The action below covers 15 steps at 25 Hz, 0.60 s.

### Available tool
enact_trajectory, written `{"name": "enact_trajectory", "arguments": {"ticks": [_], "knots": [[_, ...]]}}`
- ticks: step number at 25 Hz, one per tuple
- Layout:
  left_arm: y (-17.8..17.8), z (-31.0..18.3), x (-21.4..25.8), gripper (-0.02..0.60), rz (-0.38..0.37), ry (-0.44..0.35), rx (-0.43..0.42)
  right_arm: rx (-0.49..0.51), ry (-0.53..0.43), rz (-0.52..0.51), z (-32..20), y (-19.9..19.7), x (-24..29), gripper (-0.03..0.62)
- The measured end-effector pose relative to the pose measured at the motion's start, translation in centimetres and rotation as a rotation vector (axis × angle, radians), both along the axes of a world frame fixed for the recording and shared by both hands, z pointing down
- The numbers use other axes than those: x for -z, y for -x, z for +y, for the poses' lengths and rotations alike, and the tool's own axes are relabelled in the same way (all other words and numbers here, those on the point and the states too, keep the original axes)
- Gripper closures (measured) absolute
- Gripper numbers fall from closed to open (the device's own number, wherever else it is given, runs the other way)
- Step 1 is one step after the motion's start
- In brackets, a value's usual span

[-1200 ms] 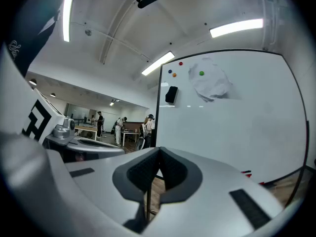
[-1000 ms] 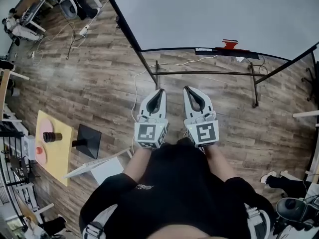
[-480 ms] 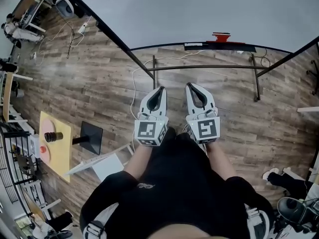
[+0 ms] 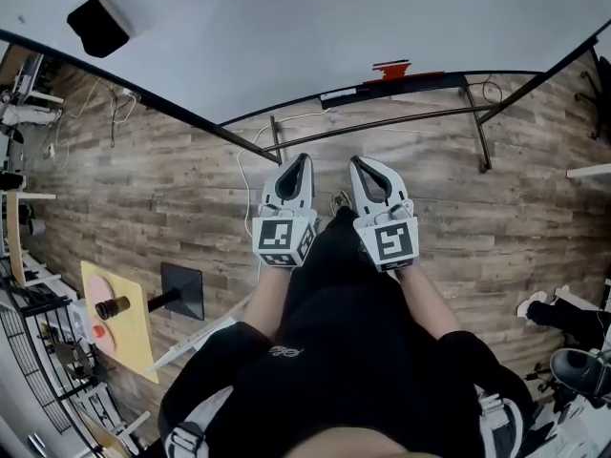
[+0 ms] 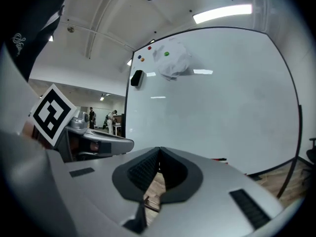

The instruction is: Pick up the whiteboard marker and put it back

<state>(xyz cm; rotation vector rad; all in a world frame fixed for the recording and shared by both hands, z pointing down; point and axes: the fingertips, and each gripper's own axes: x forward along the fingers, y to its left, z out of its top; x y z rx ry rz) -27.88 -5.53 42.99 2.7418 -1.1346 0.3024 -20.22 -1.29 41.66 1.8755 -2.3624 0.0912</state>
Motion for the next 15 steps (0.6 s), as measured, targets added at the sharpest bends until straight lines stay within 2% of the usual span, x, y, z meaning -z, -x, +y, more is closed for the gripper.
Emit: {"name": "enact_trajectory", "arguments": {"ticks": [3, 8, 12, 15], "knots": [[-2.7, -3.0, -0.9, 0.572, -0.025, 0.008, -0.051, -0.039, 0.039, -0.007, -2.3, -2.4, -0.2, 0.591], [-6.7, -6.3, -3.3, 0.572, -0.097, 0.069, -0.169, -0.097, 0.089, -0.010, -6.1, -6.2, -1.6, 0.591], [-8.5, -9.0, -4.3, 0.572, -0.156, 0.074, -0.251, -0.116, 0.141, 0.000, -8.8, -7.2, -3.3, 0.591], [-9.5, -10.5, -5.9, 0.572, -0.234, 0.088, -0.325, -0.127, 0.174, -0.003, -10.4, -7.6, -4.6, 0.591]]}}
